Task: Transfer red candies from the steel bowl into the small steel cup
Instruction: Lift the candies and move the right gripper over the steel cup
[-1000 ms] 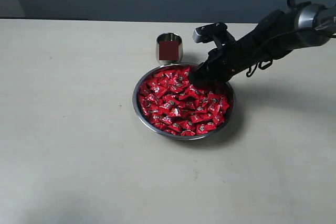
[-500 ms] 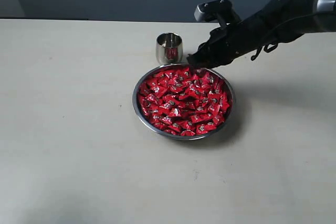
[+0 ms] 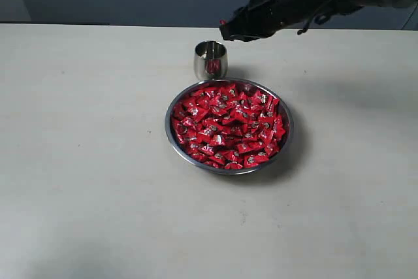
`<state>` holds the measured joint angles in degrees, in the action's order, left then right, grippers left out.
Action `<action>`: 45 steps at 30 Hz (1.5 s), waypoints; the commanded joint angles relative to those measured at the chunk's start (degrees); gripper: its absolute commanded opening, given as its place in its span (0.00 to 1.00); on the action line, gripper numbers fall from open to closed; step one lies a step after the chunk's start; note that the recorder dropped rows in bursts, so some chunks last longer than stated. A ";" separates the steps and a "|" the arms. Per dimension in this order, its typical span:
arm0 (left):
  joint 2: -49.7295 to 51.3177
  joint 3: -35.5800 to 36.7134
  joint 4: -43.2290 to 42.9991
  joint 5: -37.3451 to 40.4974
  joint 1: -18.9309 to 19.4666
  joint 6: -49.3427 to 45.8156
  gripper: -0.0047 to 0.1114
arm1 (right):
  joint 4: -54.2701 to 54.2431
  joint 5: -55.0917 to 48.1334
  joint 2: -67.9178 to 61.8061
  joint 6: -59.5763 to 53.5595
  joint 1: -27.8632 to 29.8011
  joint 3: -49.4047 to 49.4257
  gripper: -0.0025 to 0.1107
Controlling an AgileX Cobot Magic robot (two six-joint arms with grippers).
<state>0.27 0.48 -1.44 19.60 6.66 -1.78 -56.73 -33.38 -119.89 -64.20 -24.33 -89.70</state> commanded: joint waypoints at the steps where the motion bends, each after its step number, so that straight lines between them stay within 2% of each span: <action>1: -0.27 -0.48 -0.11 -0.31 -0.46 0.10 0.04 | -0.25 -3.08 -5.47 -0.48 0.21 -7.31 0.02; 11: -0.27 -0.48 -0.11 -0.31 -0.46 0.10 0.04 | -0.25 -5.57 -14.87 1.39 0.21 -18.18 0.02; 25: -0.27 -0.48 -0.11 -0.31 -0.46 0.10 0.04 | 5.00 -3.73 -16.94 4.03 0.21 -19.31 0.03; 28: -0.27 -0.48 -0.11 -0.31 -0.46 0.10 0.04 | 5.00 -3.73 -16.94 4.34 0.21 -19.31 0.13; 31: -0.27 -0.48 -0.11 -0.31 -0.46 0.10 0.04 | 5.00 -4.14 -16.94 4.84 0.21 -19.31 0.34; 33: -0.27 -0.48 -0.11 -0.31 -0.46 0.10 0.04 | 5.07 -4.36 -16.94 4.84 0.21 -19.31 0.41; 41: -0.27 -0.48 -0.11 -0.31 -0.46 0.10 0.04 | 6.14 -6.25 -12.83 7.16 0.32 -19.31 0.42; 45: -0.27 -0.48 -0.11 -0.31 -0.46 0.10 0.04 | 6.47 -10.55 -9.86 7.42 0.32 -19.31 0.42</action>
<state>0.27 0.48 -1.44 19.60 6.66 -1.78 -50.79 -40.60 -132.40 -57.07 -24.33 -108.64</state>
